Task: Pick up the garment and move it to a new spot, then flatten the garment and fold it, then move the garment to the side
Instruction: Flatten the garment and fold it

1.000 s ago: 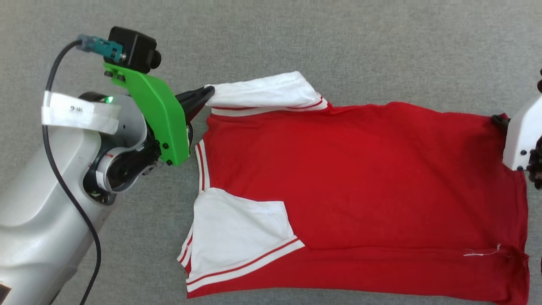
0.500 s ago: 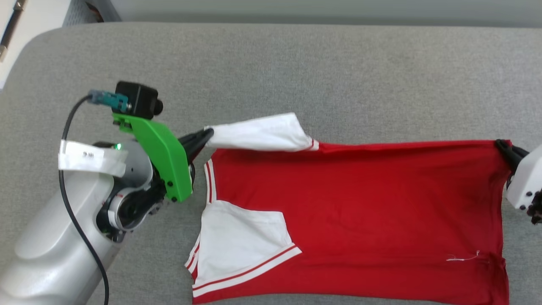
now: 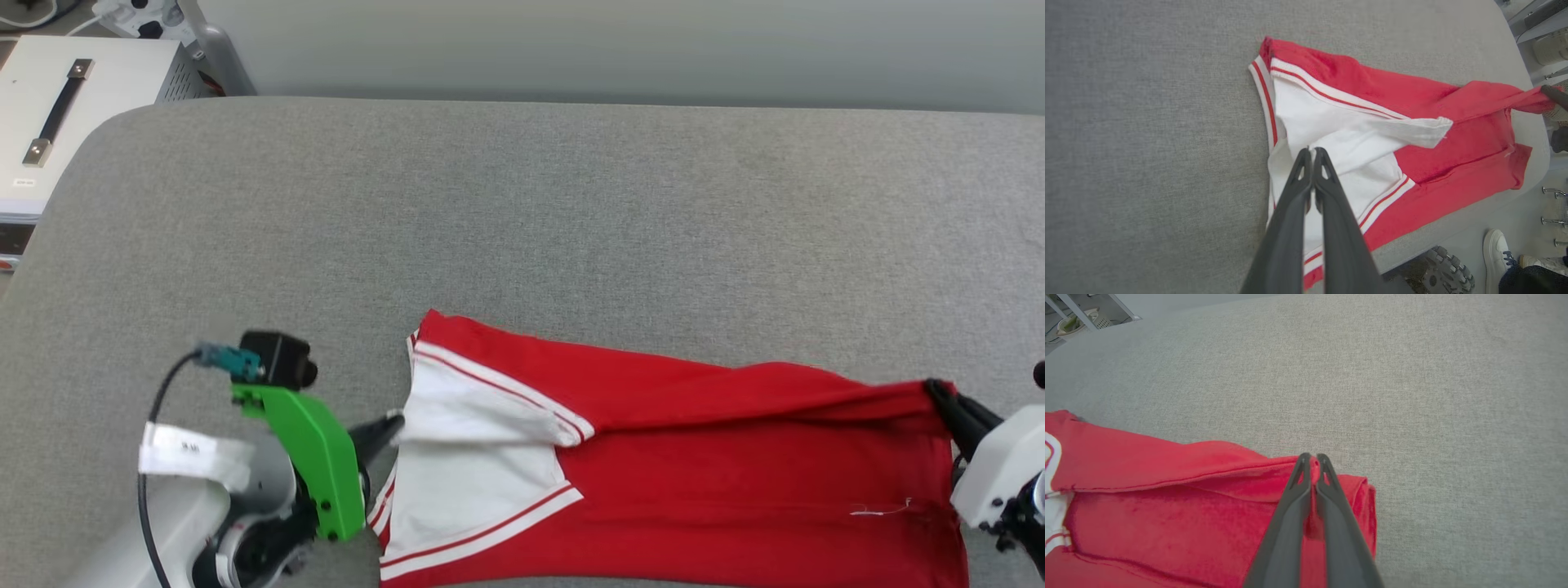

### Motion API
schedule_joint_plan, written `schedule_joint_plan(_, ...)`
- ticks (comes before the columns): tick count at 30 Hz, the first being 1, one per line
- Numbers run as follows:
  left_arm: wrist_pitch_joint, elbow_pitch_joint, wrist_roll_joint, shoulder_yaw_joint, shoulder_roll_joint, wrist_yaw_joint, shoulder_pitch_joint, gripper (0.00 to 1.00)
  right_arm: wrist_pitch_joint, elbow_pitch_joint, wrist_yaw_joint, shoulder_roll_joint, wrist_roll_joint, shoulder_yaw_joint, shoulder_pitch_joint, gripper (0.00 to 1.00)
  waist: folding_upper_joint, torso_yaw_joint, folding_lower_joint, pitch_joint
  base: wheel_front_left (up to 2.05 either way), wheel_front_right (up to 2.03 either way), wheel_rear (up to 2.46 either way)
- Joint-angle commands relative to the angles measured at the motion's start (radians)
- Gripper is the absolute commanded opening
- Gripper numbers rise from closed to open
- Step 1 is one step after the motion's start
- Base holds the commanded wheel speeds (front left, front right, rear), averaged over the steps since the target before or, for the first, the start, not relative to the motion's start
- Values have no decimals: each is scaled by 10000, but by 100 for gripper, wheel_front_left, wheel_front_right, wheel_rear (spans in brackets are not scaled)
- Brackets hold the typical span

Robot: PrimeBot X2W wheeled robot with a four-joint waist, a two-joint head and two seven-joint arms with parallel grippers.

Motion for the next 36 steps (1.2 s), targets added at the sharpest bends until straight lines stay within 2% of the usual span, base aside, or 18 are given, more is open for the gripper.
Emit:
schedule_joint_plan(1,-56,-6,-118,-74,61,79,337,0,-61,-102,0,-89,105,98,254,0,0,-21,0,-21,0,0,0)
schedule_joint_plan(6,-110,234,38,-335,101,217,800,0,-67,-272,0,-357,331,492,776,0,0,-85,0,-26,0,0,0)
schedule_joint_plan(16,-115,987,265,-697,-74,200,935,0,253,-210,0,-1134,656,1361,1161,0,0,-200,0,-45,0,0,0)
schedule_joint_plan(25,-91,1754,744,-1213,-385,-53,658,0,427,370,0,-1394,624,2135,952,0,0,-222,0,213,0,0,0)
schedule_joint_plan(26,-107,1836,770,-1254,-442,-86,636,0,411,435,0,-1366,622,2193,925,25,0,-216,0,227,0,0,0)
schedule_joint_plan(27,-140,1932,816,-1300,-504,-121,605,34,378,514,0,-1325,622,2260,895,100,0,-216,0,251,0,0,0)
schedule_joint_plan(28,-187,2007,870,-1329,-543,-143,574,87,368,597,0,-1282,644,2291,867,100,0,-221,0,264,0,0,0)
schedule_joint_plan(29,-252,2107,916,-1345,-592,-152,544,100,349,681,0,-1242,653,2338,826,100,0,-230,0,265,0,0,0)
schedule_joint_plan(36,-752,2385,971,-1287,-841,-206,582,100,228,918,0,-1238,898,2499,657,100,0,-318,0,-111,0,0,0)
